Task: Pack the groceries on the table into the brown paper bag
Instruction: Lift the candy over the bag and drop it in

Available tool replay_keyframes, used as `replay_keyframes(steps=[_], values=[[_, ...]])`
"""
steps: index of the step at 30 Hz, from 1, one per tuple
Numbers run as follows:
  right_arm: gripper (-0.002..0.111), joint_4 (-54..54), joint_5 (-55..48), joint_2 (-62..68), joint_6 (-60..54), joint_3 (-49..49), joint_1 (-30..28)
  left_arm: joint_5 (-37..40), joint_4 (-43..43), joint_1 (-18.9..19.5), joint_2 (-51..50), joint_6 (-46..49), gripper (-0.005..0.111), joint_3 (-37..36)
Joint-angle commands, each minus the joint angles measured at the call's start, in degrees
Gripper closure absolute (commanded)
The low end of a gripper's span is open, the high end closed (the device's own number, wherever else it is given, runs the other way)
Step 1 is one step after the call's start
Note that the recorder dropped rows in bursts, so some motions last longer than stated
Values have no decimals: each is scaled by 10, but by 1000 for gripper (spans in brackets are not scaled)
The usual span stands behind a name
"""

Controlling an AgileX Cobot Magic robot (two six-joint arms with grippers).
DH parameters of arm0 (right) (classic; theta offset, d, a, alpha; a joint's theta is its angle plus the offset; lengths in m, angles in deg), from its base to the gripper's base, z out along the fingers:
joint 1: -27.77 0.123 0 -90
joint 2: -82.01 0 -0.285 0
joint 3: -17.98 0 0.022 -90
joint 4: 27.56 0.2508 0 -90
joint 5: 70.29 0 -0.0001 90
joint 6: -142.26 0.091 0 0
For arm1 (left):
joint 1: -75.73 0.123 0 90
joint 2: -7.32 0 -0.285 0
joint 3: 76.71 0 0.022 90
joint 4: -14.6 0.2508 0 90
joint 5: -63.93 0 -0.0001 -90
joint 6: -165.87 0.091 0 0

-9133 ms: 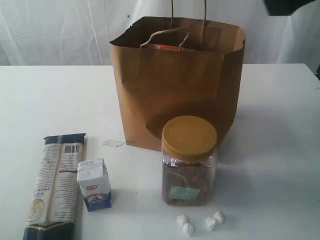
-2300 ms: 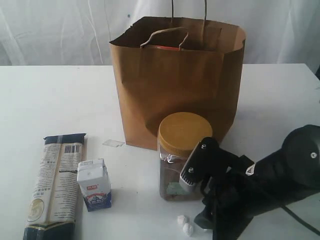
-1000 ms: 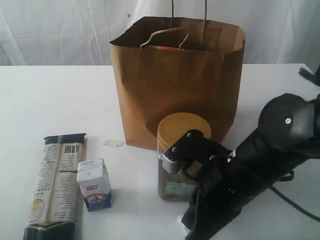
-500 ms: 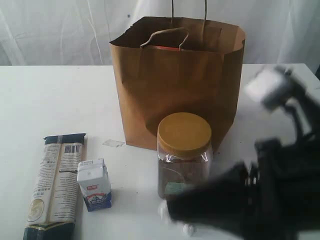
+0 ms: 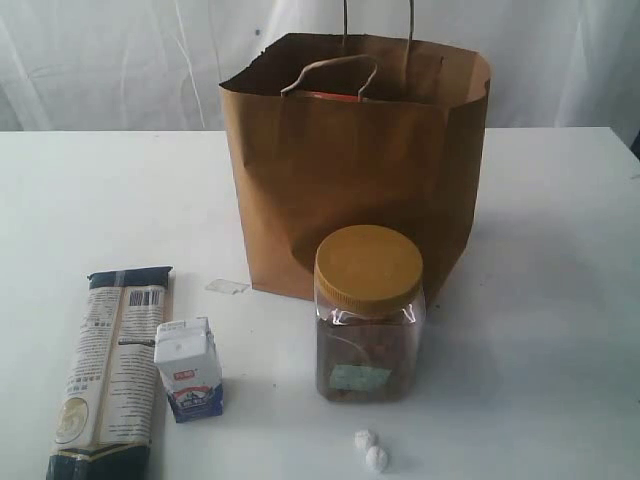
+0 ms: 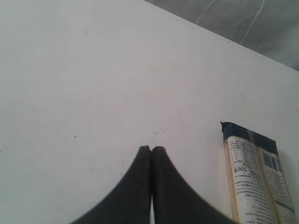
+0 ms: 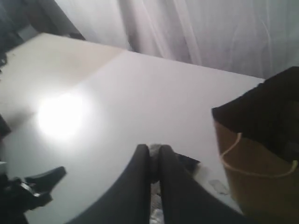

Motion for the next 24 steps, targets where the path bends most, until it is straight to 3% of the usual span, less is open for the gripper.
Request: replay_keyframes(steps=[1, 4, 10, 17, 24], values=[[107, -160, -50, 71, 75, -87, -19, 0, 8, 1, 3, 0, 107, -4], [107, -219, -53, 106, 130, -111, -54, 0, 8, 1, 3, 0, 107, -4], [107, -209, -97, 170, 120, -112, -103, 0, 8, 1, 3, 0, 107, -4], [107, -214, -78, 203, 102, -112, -107, 0, 8, 1, 3, 0, 107, -4], [107, -307, -20, 235, 111, -112, -109, 0, 8, 1, 3, 0, 107, -4]])
